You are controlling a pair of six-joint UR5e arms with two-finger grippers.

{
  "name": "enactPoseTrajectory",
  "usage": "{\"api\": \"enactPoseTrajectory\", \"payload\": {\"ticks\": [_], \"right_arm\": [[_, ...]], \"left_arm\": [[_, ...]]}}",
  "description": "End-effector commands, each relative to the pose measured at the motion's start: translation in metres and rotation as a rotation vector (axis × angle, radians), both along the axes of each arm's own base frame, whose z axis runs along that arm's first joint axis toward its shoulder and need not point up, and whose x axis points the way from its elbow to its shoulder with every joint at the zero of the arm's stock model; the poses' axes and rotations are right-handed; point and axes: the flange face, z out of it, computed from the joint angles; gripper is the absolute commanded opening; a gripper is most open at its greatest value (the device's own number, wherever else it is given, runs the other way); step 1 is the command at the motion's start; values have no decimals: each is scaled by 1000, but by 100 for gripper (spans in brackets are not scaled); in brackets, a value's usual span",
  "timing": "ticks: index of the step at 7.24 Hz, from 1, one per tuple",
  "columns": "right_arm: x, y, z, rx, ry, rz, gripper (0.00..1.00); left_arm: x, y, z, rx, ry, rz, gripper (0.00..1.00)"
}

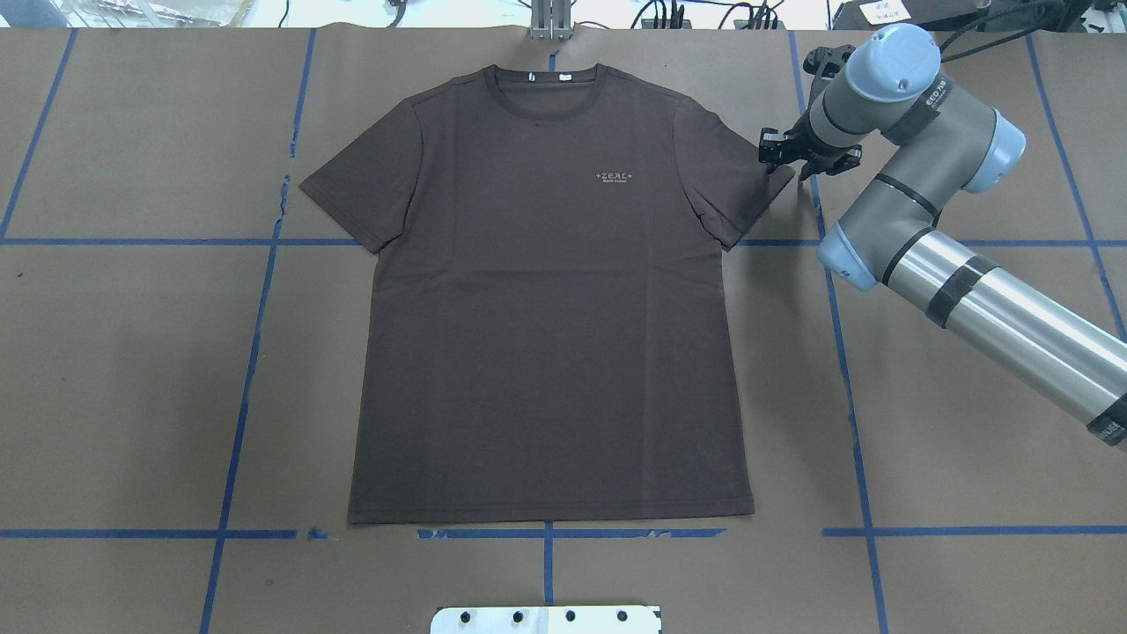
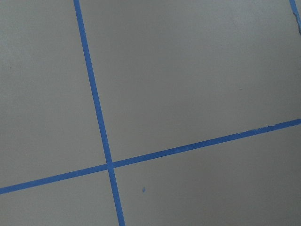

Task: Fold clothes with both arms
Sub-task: 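Move the right gripper down to the sleeve nearest it and grasp it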

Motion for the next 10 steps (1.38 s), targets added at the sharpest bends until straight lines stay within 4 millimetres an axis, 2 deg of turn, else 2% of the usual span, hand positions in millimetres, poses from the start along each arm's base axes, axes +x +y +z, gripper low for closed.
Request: {"api": "enactPoseTrajectory", "payload": {"ticks": [1, 2, 4, 6, 7, 8, 9, 10], "right_arm": [[-1, 0, -1, 0, -2, -1, 0], [0, 2, 2, 4, -1, -13, 0], [-1, 1, -10, 15, -16, -12, 0], [6, 1, -1, 9, -7, -7, 0], [6, 0, 4, -5, 0, 4, 20], [5, -1, 3, -14, -1, 13, 55], [3, -2, 6, -68, -15, 61, 63], [3, -4, 2, -76, -21, 74, 67]], "left_arm": [[0, 0, 1, -1, 0, 0, 100], [0, 0, 1, -1, 0, 0, 100], [0, 0, 0, 0, 0, 0, 100], [0, 1, -1, 2, 0, 0, 100], [0, 1, -2, 3, 0, 0, 100], [0, 1, -2, 3, 0, 0, 100], [0, 1, -2, 3, 2, 0, 100], [0, 1, -2, 3, 0, 0, 100]]}}
